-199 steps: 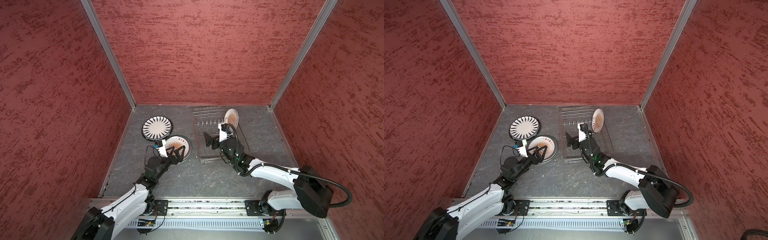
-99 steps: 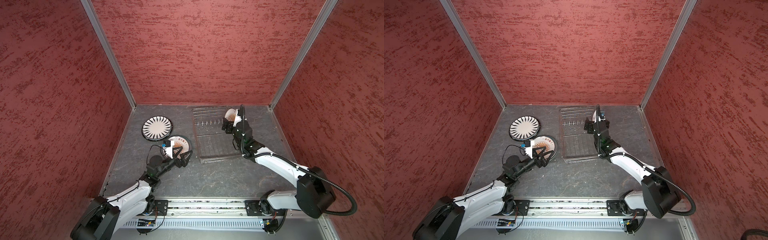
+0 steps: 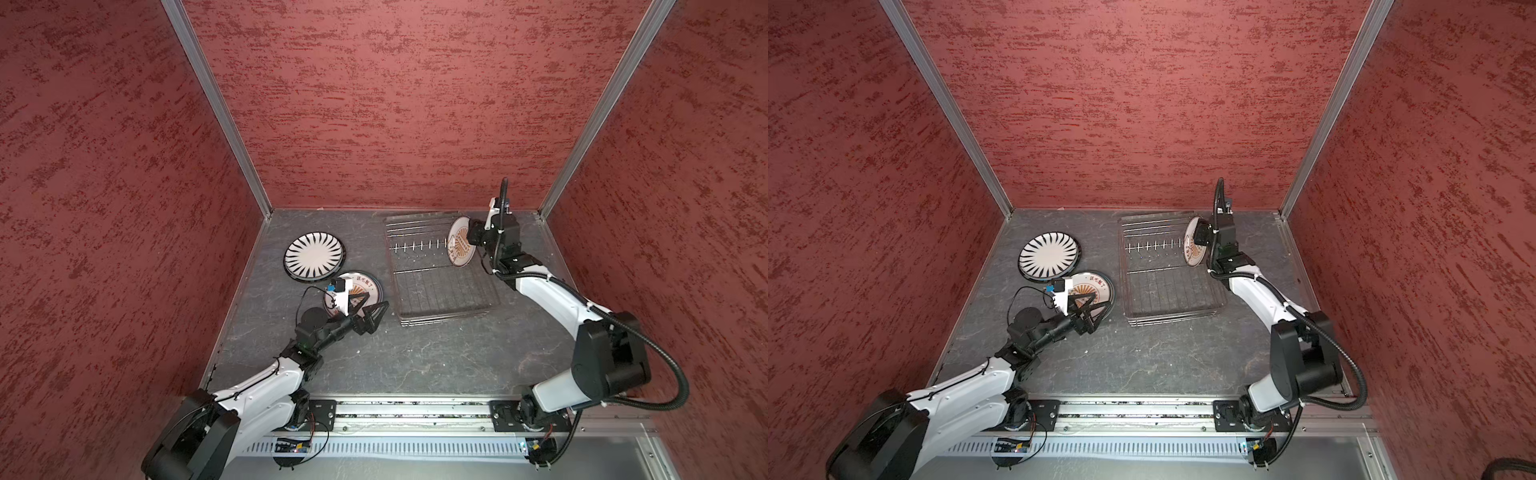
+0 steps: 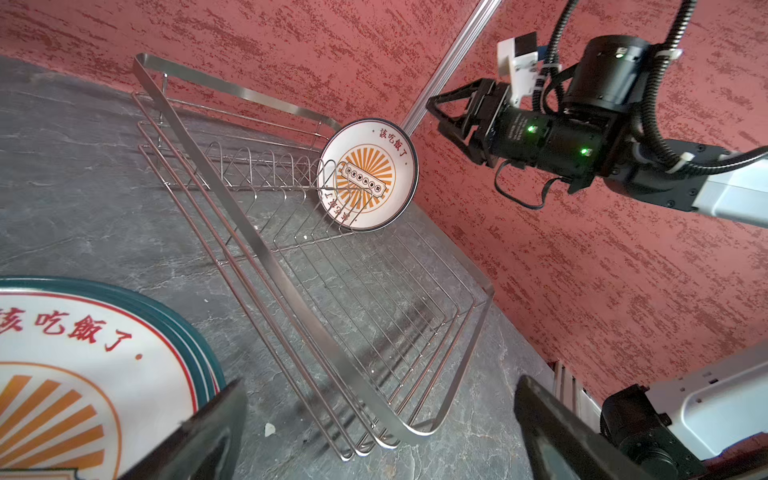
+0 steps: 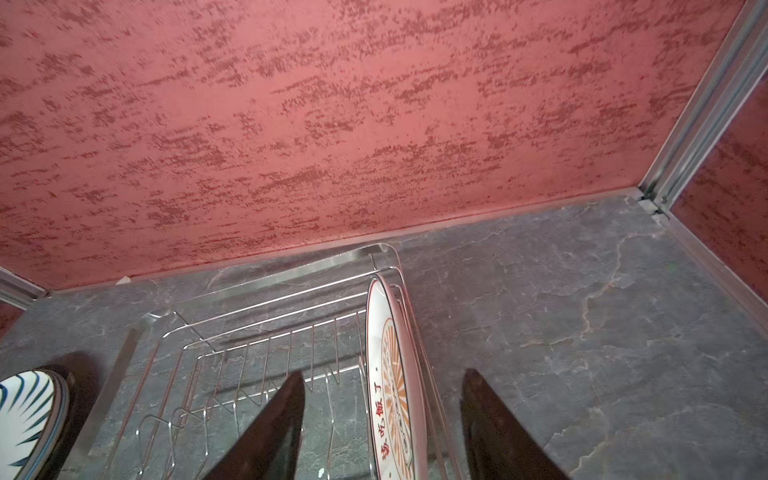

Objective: Unload the plates from the dish rack
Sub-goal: 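Grasp the top rim of the last sunburst plate in the rack with the right gripper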

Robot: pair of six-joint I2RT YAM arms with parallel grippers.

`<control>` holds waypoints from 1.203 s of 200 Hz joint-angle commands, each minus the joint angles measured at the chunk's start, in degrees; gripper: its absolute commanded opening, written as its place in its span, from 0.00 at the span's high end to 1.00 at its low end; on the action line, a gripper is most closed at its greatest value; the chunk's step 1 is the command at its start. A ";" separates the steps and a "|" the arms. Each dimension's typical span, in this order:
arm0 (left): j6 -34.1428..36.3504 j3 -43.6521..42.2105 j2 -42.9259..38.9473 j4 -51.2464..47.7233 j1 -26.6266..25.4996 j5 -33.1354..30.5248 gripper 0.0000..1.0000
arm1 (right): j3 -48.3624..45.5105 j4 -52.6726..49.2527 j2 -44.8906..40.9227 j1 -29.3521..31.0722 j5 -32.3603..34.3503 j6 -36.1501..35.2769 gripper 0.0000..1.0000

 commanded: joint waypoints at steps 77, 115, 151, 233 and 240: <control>0.70 0.55 -4.18 -3.74 -1.61 -1.16 0.01 | 4.68 -4.09 6.78 -0.38 1.63 -2.65 0.64; 0.62 0.63 -4.27 -4.30 -1.72 -2.19 0.00 | 5.74 -4.86 8.38 -0.35 1.78 -2.46 0.72; 0.61 0.52 -4.55 -4.37 -1.81 -2.35 0.01 | 7.17 -6.32 10.00 0.29 3.31 -2.62 0.79; 0.26 0.54 -4.20 -4.34 -1.90 -3.06 0.00 | 10.96 -9.58 14.92 1.54 9.54 -3.18 0.80; 0.24 0.48 -4.17 -4.11 -1.90 -3.22 0.01 | 11.11 -9.57 15.09 1.58 9.39 -3.23 0.80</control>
